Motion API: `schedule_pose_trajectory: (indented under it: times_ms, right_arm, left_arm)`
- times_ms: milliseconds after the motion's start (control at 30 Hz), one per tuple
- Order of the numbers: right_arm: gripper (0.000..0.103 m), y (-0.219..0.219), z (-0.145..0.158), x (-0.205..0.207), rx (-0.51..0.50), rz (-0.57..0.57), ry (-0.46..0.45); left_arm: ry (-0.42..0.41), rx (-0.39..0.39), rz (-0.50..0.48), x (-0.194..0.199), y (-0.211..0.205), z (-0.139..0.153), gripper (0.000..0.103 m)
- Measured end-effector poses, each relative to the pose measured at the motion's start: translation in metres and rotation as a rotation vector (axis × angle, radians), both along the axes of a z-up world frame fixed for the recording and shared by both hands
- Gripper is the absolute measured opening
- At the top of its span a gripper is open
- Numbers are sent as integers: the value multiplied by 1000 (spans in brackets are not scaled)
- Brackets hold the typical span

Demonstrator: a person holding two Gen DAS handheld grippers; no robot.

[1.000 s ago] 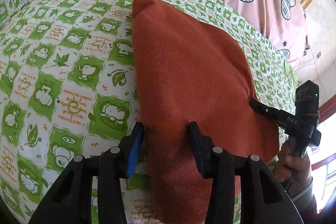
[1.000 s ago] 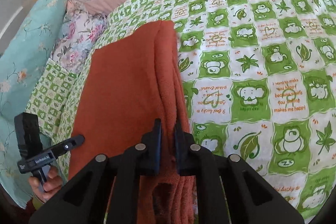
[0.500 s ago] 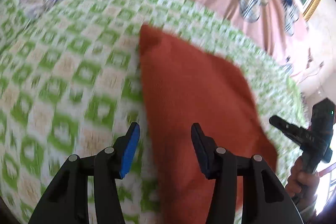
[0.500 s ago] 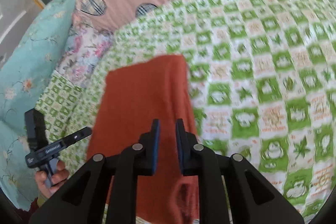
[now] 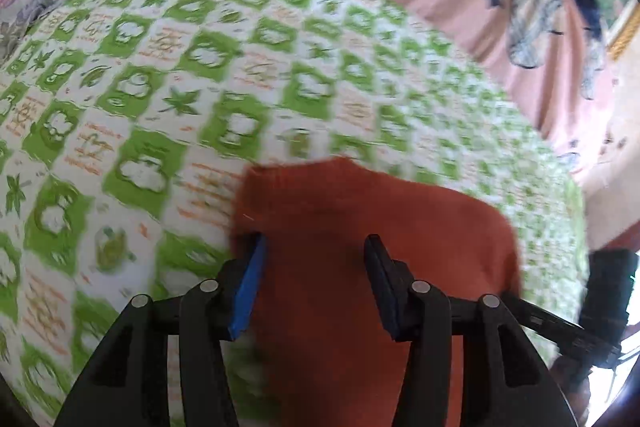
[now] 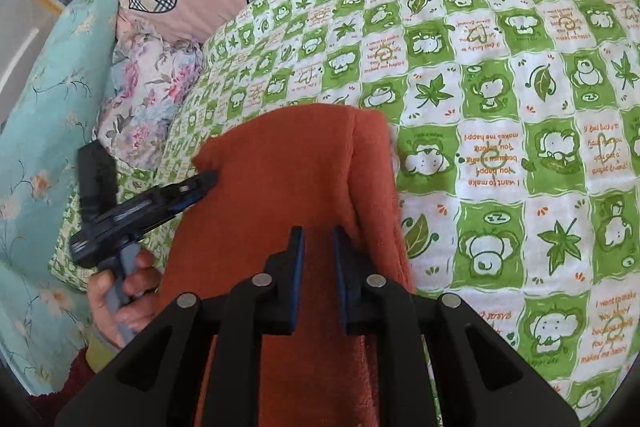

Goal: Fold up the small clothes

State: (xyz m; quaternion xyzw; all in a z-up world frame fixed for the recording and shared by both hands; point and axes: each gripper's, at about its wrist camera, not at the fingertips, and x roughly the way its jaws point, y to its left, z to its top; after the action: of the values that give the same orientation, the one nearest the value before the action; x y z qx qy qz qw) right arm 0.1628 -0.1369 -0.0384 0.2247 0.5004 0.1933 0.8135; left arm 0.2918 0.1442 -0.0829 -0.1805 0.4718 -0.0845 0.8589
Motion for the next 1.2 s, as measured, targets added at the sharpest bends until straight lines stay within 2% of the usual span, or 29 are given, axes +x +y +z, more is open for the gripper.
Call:
schedule_pose_trajectory:
  times_ms: [67, 167, 300, 467, 533, 600, 667, 767, 833, 1033, 1200]
  right_arm:
    - [16, -1, 6, -8, -13, -4, -12]
    - [16, -4, 15, -24, -19, -19, -24]
    - [16, -5, 27, -58, -15, -7, -44]
    - [16, -5, 37, -109, -40, 30, -68]
    - [19, -6, 33, -129, -70, 51, -84]
    - [22, -10, 20, -143, -132, 41, -72]
    - [21, -15, 3, -152, -170, 15, -39]
    - [21, -23, -7, -159, -108, -18, -52]
    - [21, -21, -6, -158, -125, -22, -56]
    - [21, -23, -6, -161, -129, -34, -66]
    - [20, -27, -5, -170, -136, -55, -69]
  left_arm:
    - [3, -29, 7, -1, 9, 2, 40]
    - [-40, -24, 15, -26, 11, 20, 44]
    - [-86, -88, -16, -88, 4, 37, 46]
    - [-105, -153, -131, -183, -22, 43, 47]
    - [-110, -153, -171, -215, -34, 42, 57]
    - [-115, -123, -210, -239, -47, 40, 62]
    - [-108, -59, -244, -262, -61, 31, 62]
    - [-55, 37, -243, -274, -74, 8, 62]
    - [-87, 115, -242, -286, -83, 9, 63]
    - [-76, 97, -198, -295, -79, 9, 65]
    - [-75, 115, -182, -302, -71, 4, 65]
